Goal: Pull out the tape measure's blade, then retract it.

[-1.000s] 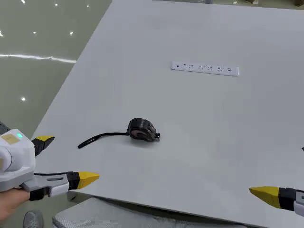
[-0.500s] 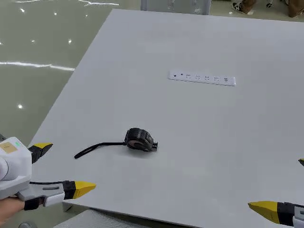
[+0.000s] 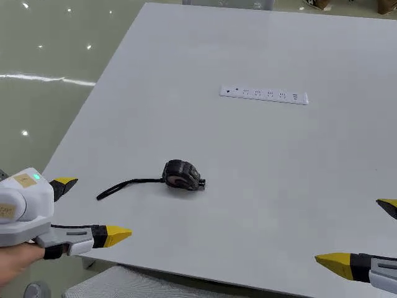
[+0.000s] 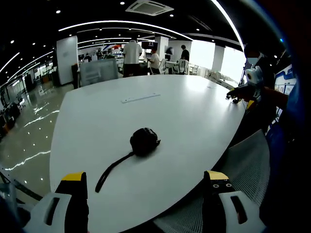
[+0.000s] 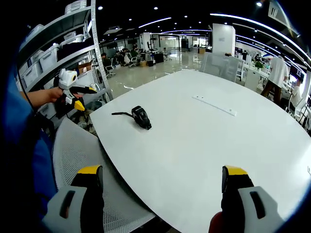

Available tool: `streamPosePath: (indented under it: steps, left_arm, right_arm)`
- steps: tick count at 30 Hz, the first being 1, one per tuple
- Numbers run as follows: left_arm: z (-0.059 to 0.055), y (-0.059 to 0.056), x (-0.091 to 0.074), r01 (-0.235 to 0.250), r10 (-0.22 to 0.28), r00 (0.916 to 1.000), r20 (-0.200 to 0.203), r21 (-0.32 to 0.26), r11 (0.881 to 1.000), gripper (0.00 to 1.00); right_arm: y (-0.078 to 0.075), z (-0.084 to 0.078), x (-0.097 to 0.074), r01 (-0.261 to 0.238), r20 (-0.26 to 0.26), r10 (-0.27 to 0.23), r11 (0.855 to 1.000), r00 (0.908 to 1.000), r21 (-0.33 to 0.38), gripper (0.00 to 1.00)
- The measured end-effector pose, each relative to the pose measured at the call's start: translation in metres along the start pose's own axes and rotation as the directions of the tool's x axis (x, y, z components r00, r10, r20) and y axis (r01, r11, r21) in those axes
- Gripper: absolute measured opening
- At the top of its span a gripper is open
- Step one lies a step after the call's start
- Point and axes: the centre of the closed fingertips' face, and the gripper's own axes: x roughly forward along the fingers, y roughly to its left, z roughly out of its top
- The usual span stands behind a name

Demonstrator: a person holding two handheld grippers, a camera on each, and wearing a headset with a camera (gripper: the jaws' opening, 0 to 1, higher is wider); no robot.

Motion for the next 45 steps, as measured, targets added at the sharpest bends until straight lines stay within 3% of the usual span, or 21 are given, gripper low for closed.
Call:
streamPosePath:
  steps: [27, 45]
  left_arm:
    - [0.01, -0.009, 0.047, 0.073, -0.073, 0.9973, -0.012, 0.036, 0.997, 0.95]
    - [0.005, -0.013, 0.079, 0.11, -0.109, 0.9935, -0.032, 0.039, 0.993, 0.93]
  right_arm:
    - [0.0, 0.002, 0.04, -0.068, -0.042, 0.066, 0.996, 0.9969, -0.052, 0.96]
    - [0.012, 0.013, 0.085, -0.142, -0.057, 0.138, 0.986, 0.9888, -0.086, 0.93]
